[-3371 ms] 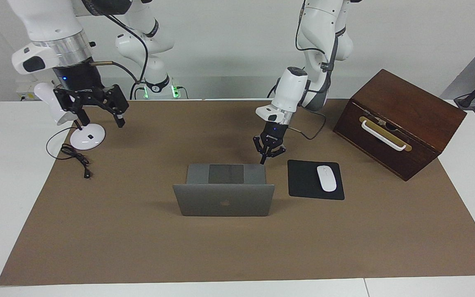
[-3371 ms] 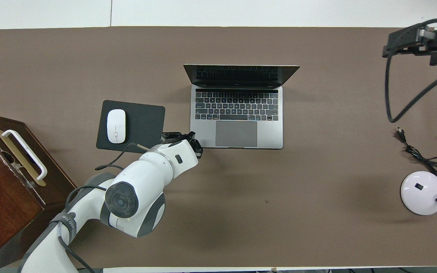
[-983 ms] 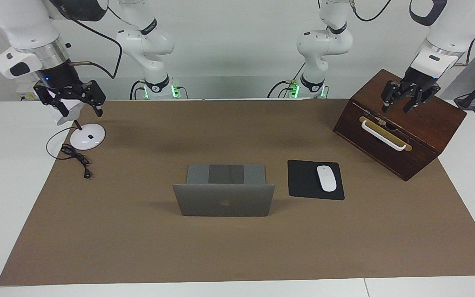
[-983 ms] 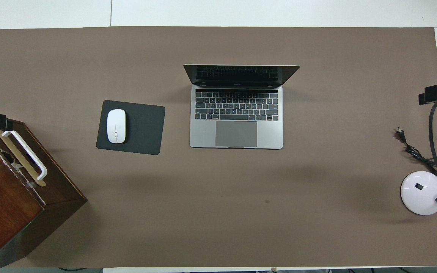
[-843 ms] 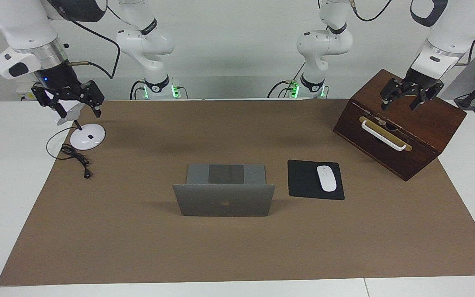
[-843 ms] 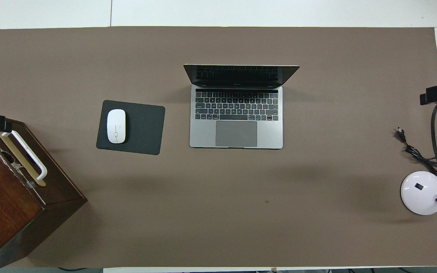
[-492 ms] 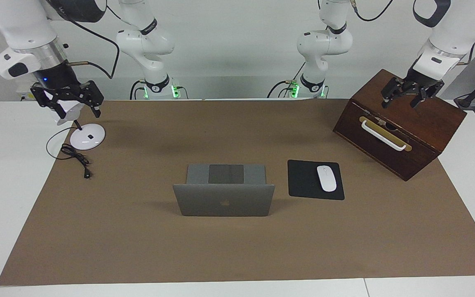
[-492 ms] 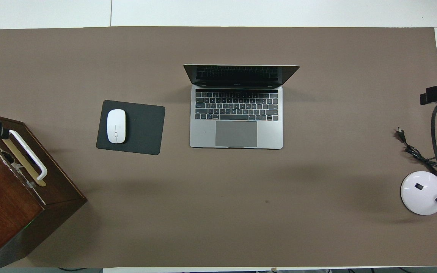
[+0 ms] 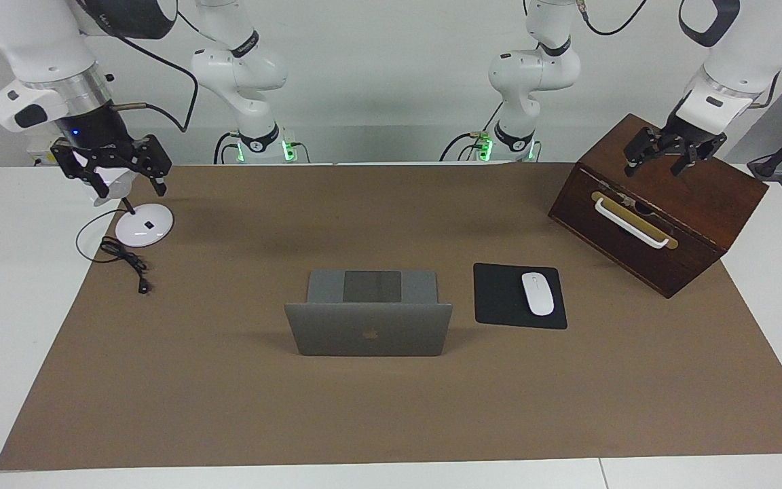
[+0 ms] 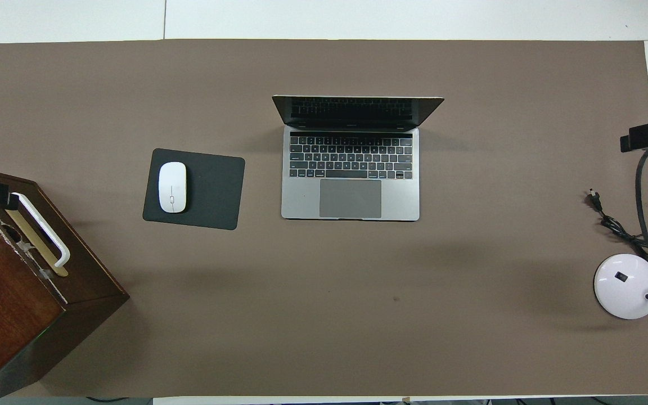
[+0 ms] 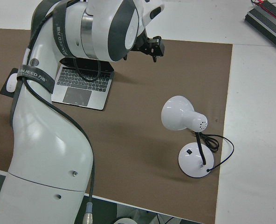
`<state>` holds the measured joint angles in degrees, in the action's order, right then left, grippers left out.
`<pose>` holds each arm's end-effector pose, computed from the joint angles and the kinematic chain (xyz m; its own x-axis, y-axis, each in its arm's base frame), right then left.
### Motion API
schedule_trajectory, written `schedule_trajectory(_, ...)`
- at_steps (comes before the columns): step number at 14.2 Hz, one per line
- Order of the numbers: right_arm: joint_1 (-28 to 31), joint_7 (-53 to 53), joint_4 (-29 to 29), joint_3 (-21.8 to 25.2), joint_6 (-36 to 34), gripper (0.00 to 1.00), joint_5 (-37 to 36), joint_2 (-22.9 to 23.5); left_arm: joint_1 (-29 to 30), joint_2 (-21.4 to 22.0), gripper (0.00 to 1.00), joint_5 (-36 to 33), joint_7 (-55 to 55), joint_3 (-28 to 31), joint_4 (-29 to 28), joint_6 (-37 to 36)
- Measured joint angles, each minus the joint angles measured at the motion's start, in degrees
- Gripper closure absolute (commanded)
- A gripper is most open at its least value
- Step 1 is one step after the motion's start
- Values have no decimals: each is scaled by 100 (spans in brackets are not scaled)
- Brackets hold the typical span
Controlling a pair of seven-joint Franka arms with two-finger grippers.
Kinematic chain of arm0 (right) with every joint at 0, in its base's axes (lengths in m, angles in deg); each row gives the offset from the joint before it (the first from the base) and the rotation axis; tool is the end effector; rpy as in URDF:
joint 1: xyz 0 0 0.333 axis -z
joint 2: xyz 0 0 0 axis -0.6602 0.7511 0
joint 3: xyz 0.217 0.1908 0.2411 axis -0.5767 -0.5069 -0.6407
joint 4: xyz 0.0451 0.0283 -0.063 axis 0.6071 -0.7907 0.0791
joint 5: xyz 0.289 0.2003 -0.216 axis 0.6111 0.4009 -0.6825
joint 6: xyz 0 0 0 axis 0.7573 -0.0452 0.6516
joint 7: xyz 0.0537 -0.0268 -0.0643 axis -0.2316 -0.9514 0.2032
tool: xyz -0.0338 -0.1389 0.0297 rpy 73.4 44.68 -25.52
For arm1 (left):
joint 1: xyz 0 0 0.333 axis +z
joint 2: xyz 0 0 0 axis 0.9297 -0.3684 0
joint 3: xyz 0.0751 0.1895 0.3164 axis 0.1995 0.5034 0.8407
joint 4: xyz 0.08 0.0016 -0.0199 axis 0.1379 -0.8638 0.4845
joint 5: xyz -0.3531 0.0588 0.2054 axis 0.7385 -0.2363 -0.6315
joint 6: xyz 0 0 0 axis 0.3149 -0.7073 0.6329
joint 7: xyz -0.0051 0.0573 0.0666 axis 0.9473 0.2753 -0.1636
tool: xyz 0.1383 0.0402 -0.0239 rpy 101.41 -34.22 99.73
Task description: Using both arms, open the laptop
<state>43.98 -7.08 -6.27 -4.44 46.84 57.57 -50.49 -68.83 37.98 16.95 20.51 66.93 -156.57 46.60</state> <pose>0.5853 -0.0406 0.6629 0.9939 0.0088 0.1101 0.0093 -0.9999 -0.0039 0.5354 0.0272 0.6372 0.9984 -0.0387 -0.0415 -0.0377 -0.9990 0.0252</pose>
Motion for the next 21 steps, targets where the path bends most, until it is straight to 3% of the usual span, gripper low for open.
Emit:
schedule_trajectory(5,-222,0,0,231,11,0,0,0,-82,-5,0,0,-249,44,0,31)
schedule_trajectory(21,-227,0,0,236,23,0,0,0,-87,-13,0,0,-334,27,0,35)
